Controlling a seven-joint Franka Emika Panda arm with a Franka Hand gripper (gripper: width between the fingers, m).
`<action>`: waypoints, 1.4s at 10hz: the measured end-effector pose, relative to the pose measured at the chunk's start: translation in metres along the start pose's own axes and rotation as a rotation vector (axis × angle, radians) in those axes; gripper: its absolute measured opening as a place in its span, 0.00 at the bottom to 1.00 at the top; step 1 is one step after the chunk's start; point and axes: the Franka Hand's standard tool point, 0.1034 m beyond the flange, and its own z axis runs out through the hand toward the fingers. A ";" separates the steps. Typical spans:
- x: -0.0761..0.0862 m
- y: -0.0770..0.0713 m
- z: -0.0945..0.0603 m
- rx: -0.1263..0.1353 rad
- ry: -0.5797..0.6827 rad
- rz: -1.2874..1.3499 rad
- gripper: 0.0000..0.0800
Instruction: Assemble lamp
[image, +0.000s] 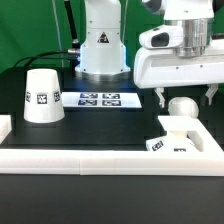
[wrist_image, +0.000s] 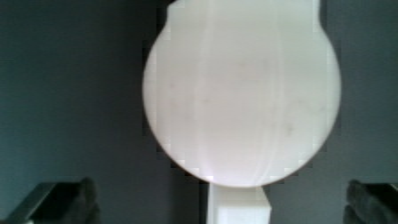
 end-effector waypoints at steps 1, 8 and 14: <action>-0.001 0.000 0.000 -0.002 -0.018 0.001 0.87; -0.011 -0.006 -0.003 -0.049 -0.454 0.016 0.87; -0.013 -0.003 0.007 -0.078 -0.814 0.020 0.87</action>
Offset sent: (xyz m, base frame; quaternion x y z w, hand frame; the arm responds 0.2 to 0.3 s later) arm -0.0066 0.0045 0.0013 -0.0159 -0.1429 0.0202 0.9894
